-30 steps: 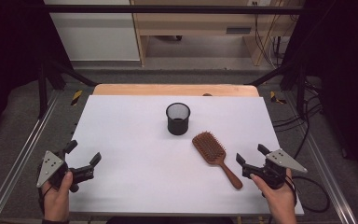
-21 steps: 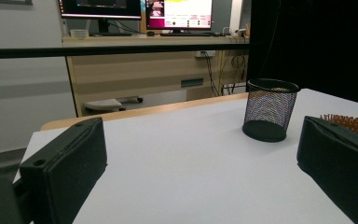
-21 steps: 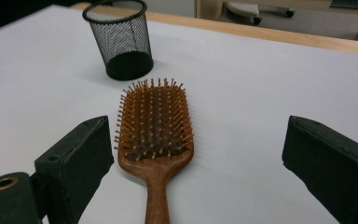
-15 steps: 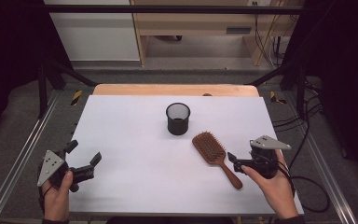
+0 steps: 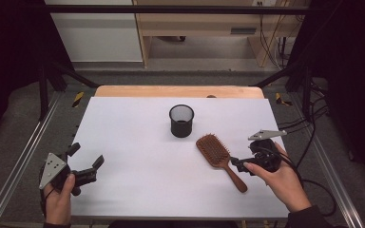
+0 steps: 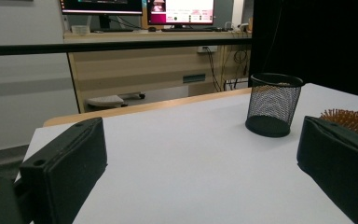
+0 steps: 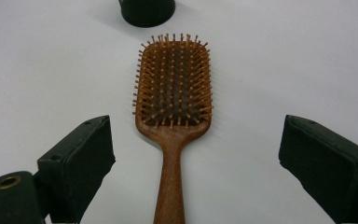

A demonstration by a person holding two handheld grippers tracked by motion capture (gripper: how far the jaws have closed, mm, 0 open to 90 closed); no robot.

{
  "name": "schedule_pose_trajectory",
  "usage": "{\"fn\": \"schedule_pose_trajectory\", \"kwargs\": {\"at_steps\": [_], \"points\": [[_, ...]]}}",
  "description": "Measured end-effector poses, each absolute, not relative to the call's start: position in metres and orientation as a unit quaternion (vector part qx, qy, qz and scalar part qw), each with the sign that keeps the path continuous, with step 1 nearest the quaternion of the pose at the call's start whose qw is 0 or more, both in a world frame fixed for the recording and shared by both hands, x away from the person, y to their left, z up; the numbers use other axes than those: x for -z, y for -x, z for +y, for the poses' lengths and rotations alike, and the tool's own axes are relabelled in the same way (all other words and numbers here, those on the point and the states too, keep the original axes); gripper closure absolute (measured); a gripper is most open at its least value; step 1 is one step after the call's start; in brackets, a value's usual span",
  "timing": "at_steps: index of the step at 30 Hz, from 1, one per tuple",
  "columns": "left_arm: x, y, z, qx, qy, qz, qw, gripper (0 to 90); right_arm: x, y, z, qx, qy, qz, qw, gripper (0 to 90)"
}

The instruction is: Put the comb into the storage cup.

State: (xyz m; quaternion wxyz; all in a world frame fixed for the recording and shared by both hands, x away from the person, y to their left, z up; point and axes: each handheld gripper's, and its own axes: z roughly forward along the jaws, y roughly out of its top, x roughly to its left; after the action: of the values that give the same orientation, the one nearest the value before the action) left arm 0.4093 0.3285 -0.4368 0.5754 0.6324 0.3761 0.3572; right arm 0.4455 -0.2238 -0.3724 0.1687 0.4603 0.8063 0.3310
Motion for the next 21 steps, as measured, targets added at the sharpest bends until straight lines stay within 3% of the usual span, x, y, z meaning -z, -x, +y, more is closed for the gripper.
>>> {"fn": "schedule_pose_trajectory", "kwargs": {"at_steps": [21], "points": [[0.436, -0.409, 0.329, -0.358, -0.630, 0.377, 0.576, 1.5, 0.385, -0.457, -0.208, -0.294, -0.463, 0.823, 0.148, 9.1]]}}
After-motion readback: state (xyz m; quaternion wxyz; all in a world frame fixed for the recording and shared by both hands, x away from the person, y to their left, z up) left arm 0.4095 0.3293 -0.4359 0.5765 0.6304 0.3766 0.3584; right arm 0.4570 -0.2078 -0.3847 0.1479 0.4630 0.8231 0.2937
